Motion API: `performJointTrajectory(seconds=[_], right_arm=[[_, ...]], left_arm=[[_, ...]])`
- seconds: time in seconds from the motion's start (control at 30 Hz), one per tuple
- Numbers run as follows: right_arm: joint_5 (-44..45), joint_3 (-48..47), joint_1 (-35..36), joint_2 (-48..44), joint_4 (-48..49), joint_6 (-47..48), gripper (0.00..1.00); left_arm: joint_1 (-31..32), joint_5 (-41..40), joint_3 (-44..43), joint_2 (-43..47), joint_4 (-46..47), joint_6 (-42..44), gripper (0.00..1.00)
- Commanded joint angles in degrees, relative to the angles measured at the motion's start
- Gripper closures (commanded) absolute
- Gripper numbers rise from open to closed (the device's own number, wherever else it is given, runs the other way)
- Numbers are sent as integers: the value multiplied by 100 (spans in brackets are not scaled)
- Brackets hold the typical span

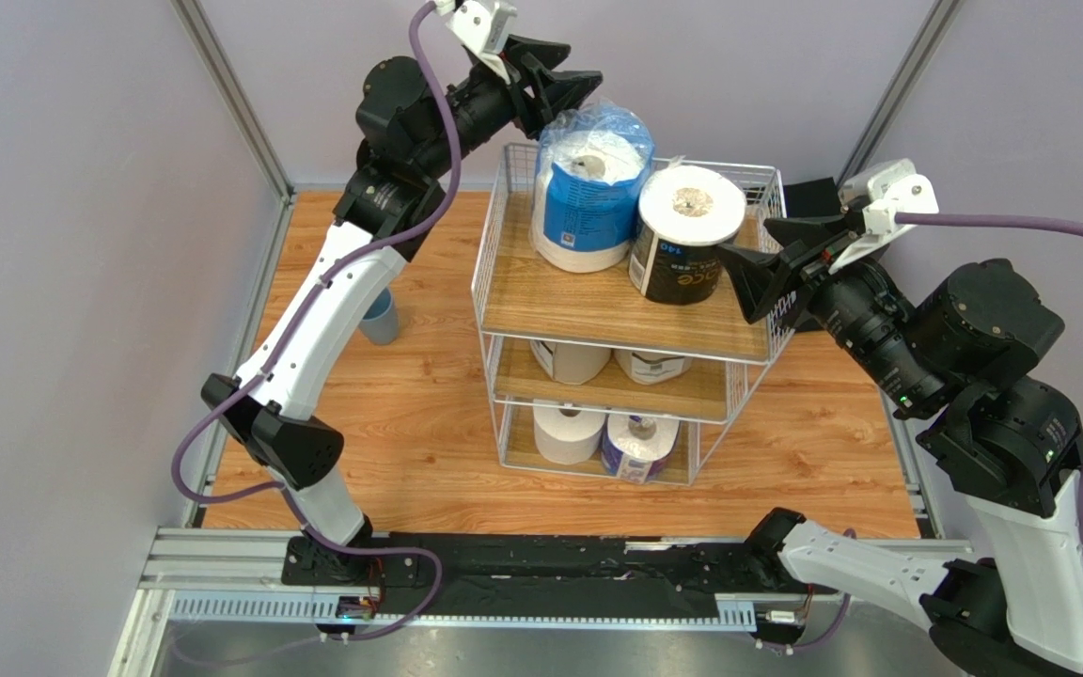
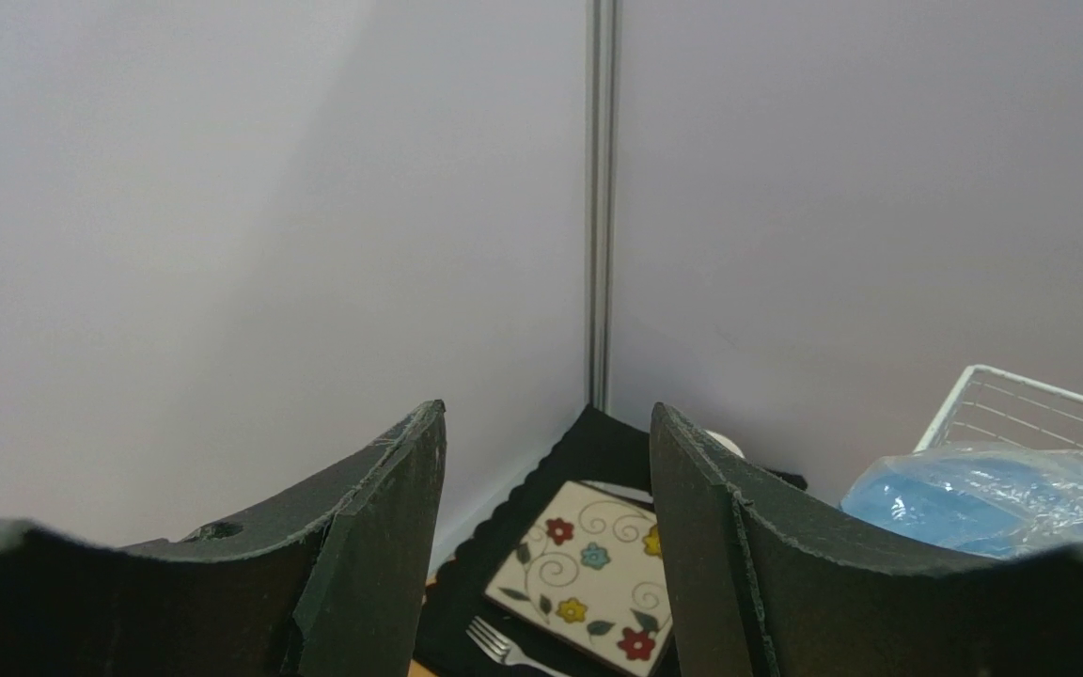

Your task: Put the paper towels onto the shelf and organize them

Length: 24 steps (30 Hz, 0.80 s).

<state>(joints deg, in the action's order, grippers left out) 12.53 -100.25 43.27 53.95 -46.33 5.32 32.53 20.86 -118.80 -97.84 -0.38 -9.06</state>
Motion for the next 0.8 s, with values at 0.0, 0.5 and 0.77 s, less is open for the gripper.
performJointTrajectory(seconds=[0.0, 0.5, 0.77], right_arm=[[30, 75, -2, -43, 177, -66, 39], [-58, 137, 6, 36, 264, -102, 39], [-49, 172, 6, 19, 299, -128, 39]], left_arm=[[16, -82, 190, 160, 73, 282, 36], [166, 102, 1201, 942, 73, 467, 36], [174, 41, 1377, 1153, 82, 572, 36]])
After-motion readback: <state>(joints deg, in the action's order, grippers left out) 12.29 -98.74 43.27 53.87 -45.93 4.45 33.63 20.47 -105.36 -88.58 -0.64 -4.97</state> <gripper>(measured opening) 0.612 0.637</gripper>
